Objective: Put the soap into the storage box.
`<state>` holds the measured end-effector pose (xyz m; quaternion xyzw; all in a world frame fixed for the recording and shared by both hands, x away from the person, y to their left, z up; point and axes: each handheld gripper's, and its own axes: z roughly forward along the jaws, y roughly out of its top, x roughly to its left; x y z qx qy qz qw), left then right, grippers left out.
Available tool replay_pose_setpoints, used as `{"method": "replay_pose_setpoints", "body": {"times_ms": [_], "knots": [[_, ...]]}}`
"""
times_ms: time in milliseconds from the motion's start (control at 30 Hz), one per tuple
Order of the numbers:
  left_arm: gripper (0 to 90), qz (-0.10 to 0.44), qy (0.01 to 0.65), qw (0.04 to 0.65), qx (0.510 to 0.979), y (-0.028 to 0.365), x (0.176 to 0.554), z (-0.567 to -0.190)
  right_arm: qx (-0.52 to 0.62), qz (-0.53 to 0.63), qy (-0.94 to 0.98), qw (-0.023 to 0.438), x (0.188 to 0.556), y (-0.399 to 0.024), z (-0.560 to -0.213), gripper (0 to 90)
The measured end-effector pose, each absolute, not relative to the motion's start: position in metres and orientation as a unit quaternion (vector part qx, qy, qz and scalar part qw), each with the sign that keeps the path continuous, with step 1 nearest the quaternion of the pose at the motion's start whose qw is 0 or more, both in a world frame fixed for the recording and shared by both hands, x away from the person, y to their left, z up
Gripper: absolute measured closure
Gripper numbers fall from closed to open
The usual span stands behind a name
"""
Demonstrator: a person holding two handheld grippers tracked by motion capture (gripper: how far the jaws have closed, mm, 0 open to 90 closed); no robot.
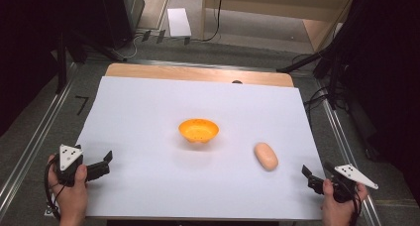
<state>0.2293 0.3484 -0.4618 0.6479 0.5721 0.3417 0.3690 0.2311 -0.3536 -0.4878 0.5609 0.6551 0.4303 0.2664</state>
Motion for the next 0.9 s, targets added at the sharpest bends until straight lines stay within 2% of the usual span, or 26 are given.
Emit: {"method": "replay_pose_setpoints", "body": {"times_ms": [333,467,567,700,900], "knots": [[0.0,0.341,0.575,0.362,0.649,0.347,0.23,-0.462,0.56,0.387,0.686,0.257,0.236,-0.346,-0.487,13.2],[0.0,0.341,0.575,0.362,0.649,0.347,0.23,-0.462,0.552,0.366,0.706,0.251,0.238,-0.339,-0.484,8.1],[0.0,0.342,0.573,0.362,0.65,0.347,0.23,-0.463,0.547,0.342,0.724,0.246,0.243,-0.331,-0.477,7.7],[0.0,0.343,0.573,0.358,0.652,0.346,0.23,-0.463,0.545,0.325,0.741,0.219,0.252,-0.321,-0.47,2.2],[0.0,0.341,0.573,0.355,0.655,0.346,0.231,-0.463,0.533,0.316,0.76,0.196,0.261,-0.307,-0.463,1.1]]}}
